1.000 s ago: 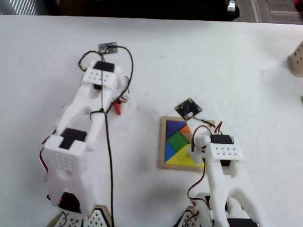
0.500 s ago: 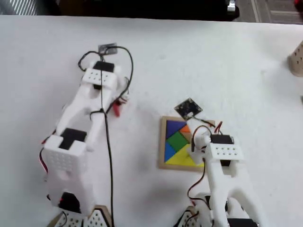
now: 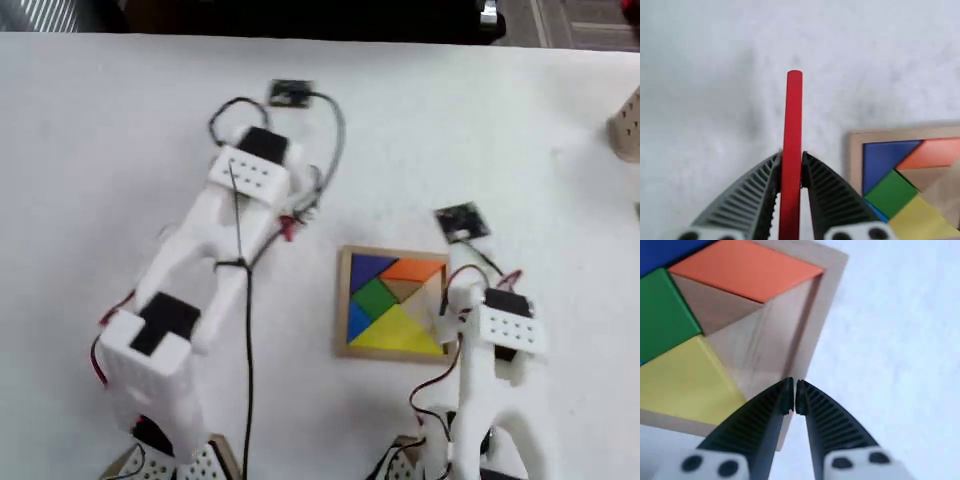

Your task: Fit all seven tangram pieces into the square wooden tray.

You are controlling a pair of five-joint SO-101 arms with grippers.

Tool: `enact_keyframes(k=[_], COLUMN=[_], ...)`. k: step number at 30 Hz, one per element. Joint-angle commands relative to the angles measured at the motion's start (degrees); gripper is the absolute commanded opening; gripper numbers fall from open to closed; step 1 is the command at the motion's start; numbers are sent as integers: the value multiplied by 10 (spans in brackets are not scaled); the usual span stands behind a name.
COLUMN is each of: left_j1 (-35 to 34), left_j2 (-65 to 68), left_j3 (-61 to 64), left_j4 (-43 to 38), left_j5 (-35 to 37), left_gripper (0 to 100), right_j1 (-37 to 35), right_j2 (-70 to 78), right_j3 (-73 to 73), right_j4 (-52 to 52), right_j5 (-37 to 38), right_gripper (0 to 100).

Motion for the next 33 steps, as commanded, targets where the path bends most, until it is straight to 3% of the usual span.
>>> enact_keyframes(k=[1,6,13,18,23,27,33], left_j1=[77,150,218,222,235,239,240], left_j2=[-51,-51,-51,-51,-31,-22,-18], left_j3=[-59,-84,-78,-77,24,84,98], left_j4=[2,1,-46,-71,-134,-198,-217], left_j5=[-10,-9,-4,140,236,240,210], left_gripper=[22,22,22,22,23,23,24], right_j1=[58,145,175,163,166,165,164], right_j2=[-36,-36,-36,-34,-34,-34,-34], right_j3=[4,18,25,28,28,28,28], right_j4=[5,5,7,-2,-2,-2,-2], right_j5=[-10,-5,-5,-5,-5,-5,-5], right_gripper=[18,18,18,18,18,18,18])
